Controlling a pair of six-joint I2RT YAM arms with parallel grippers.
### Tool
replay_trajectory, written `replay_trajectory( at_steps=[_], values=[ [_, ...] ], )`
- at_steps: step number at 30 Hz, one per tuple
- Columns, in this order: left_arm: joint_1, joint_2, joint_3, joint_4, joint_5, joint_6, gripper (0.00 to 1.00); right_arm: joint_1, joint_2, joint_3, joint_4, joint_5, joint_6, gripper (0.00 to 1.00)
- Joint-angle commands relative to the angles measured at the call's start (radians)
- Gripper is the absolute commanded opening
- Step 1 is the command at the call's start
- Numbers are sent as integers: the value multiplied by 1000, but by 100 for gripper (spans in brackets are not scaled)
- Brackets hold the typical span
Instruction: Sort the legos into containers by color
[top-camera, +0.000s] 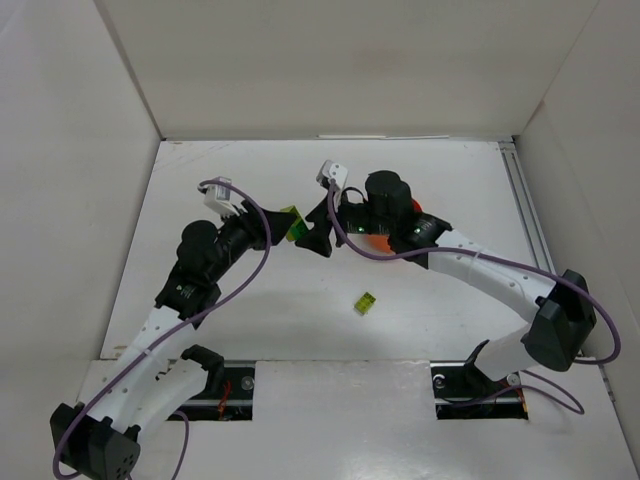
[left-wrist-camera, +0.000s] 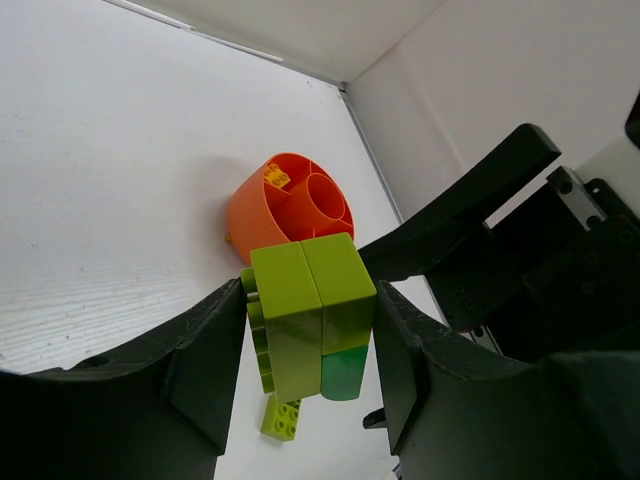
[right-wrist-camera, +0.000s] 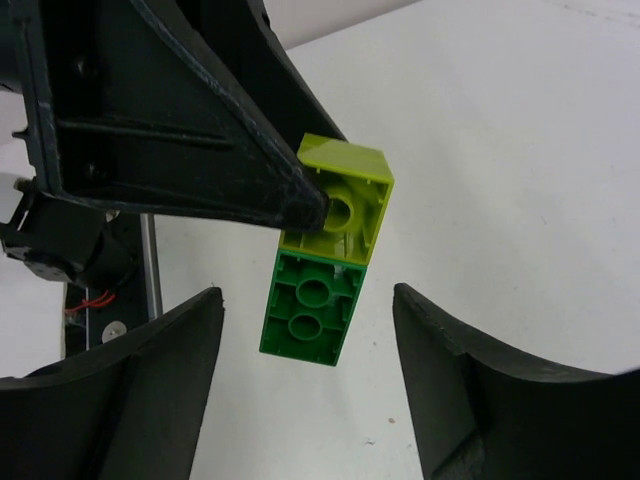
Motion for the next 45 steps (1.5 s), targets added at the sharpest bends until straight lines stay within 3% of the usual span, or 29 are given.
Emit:
replay_trajectory(
  at_steps=[1, 4, 8, 11, 21, 25, 26, 27, 38, 45],
  values=[
    [-5, -20, -15, 75, -2, 15, 22, 12, -13, 58, 55, 53, -3, 71],
    [-5, -11, -25, 75, -2, 15, 21, 21, -4, 49, 55, 71, -3, 58],
    [-5, -20, -47, 101, -2, 6, 21, 21, 24, 58, 55, 39, -3, 58],
    [-5, -29, -68, 129, -2, -5, 21, 21, 36, 69, 55, -7, -14, 65],
    [-5, -73, -78, 129, -35, -25, 19, 21, 45, 78, 23, 28, -14, 60],
    [-5, -74, -78, 129, -35, -25, 19, 21, 36, 69, 23, 37, -23, 38],
    [-5, -74, -78, 129, -35, -16, 19, 21, 36, 69, 23, 37, -33, 25],
    [-5, -63, -78, 129, -35, -16, 19, 21, 36, 69, 23, 37, -33, 23],
    [-5, -32, -96, -3, -64, 49, 12, 3, -18, 78, 23, 48, -42, 19],
    [-5, -32, -105, -109, -183, 59, 5, -87, -84, 34, 23, 25, -22, 18]
  ],
)
